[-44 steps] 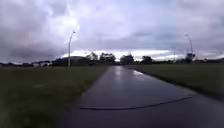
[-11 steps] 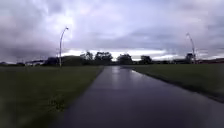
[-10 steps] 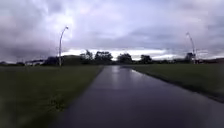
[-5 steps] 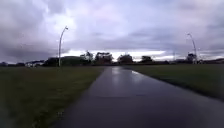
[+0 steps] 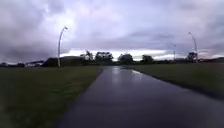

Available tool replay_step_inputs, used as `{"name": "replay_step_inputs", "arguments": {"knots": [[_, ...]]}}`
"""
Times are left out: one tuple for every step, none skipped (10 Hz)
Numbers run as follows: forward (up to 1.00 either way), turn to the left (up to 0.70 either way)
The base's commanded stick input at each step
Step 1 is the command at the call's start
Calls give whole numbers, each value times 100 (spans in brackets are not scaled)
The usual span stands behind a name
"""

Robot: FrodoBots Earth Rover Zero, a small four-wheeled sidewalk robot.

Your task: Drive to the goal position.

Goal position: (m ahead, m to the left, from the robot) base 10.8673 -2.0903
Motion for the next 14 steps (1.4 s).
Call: {"name": "replay_step_inputs", "arguments": {"knots": [[70, 0], [70, 0], [70, 0], [70, 0], [70, 0], [70, 0], [70, 0], [70, 0], [70, 0], [70, 0], [70, 0], [70, 0], [70, 0], [70, 0]]}}
